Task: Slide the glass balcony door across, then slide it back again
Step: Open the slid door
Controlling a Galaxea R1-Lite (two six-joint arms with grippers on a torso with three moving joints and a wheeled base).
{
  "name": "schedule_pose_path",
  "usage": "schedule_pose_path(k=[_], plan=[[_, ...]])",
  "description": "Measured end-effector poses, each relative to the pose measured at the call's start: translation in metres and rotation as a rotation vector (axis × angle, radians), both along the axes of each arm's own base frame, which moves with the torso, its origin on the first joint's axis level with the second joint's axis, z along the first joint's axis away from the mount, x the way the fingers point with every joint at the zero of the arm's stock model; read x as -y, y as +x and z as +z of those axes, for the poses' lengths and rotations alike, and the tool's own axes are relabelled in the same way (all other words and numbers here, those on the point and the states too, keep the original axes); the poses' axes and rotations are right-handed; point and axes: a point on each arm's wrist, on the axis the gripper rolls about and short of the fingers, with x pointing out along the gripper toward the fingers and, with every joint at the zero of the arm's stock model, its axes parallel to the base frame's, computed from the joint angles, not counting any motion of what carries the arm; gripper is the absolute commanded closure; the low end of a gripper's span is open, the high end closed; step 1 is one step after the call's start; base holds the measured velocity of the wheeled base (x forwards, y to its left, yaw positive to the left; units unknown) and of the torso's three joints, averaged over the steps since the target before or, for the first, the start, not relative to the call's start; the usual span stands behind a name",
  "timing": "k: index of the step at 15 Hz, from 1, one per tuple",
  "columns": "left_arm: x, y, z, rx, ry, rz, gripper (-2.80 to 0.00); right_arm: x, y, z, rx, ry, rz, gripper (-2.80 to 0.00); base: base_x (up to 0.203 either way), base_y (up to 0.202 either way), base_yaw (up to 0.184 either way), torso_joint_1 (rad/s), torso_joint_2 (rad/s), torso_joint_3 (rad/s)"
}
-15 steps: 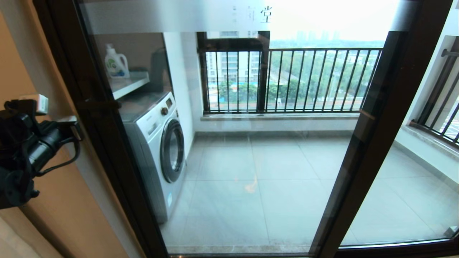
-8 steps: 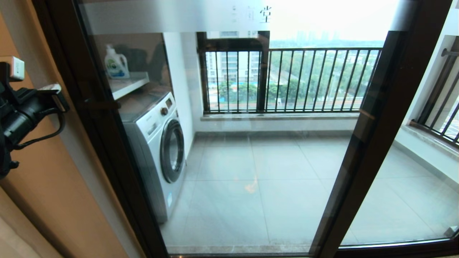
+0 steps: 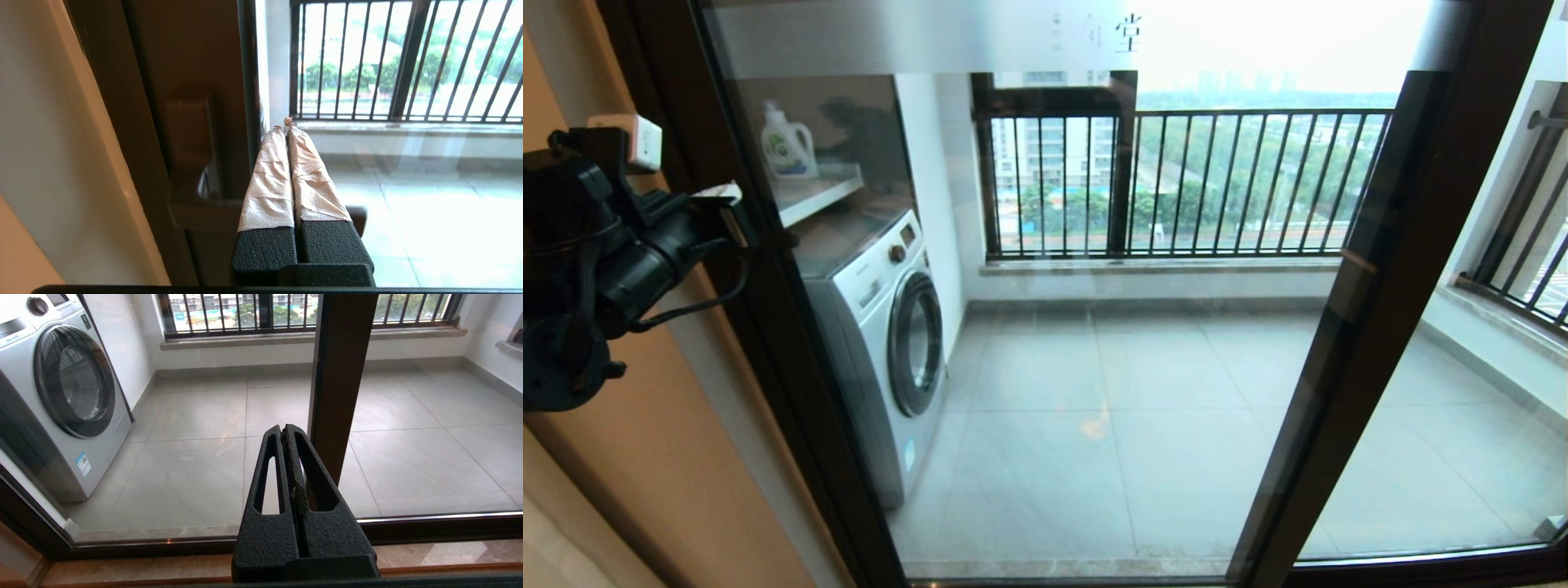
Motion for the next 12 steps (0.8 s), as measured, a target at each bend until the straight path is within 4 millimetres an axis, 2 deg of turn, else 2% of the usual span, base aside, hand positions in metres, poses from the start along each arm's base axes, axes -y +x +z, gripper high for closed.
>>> schedule_pose_path(k=[6, 9, 12], plan=[[-0.02, 0.022, -0.035, -0.034, -0.015, 0.048, 0.0, 0.0, 0.0, 0.0, 0.0, 0.0, 0.0, 0.0, 0.0, 0.0, 0.0, 0.0, 0.0, 0.0], [-0.017, 0.022, -0.057, -0.042, -0.012, 0.034, 0.0, 0.0, 0.0, 0.0, 0.0, 0.0, 0.0, 0.0, 0.0, 0.0, 0.0, 0.0, 0.0, 0.0], [-0.012, 0.023, -0.066, -0.05, -0.012, 0.023, 0.0, 0.0, 0.0, 0.0, 0.0, 0.0, 0.0, 0.0, 0.0, 0.0, 0.0, 0.0, 0.0, 0.0]])
